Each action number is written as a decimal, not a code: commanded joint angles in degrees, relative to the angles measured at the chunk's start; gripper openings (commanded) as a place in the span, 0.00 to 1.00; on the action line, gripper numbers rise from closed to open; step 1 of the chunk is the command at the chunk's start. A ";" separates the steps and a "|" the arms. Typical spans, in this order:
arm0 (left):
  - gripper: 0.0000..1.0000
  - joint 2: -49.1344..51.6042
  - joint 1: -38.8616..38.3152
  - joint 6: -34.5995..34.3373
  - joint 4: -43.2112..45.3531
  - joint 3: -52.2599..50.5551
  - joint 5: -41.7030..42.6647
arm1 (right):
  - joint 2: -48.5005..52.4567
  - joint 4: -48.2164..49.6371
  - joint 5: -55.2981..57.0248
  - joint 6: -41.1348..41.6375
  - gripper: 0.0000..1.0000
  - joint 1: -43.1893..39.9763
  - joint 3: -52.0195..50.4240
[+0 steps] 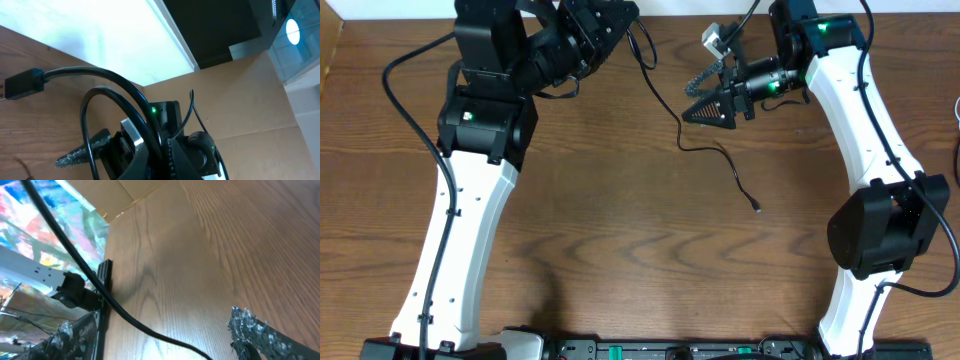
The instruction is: Untangle cables
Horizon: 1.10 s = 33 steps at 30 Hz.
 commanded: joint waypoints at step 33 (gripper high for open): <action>0.70 0.44 0.13 27.04 -36.41 0.09 -30.36 | -14.43 16.00 52.30 52.81 0.01 -0.52 3.04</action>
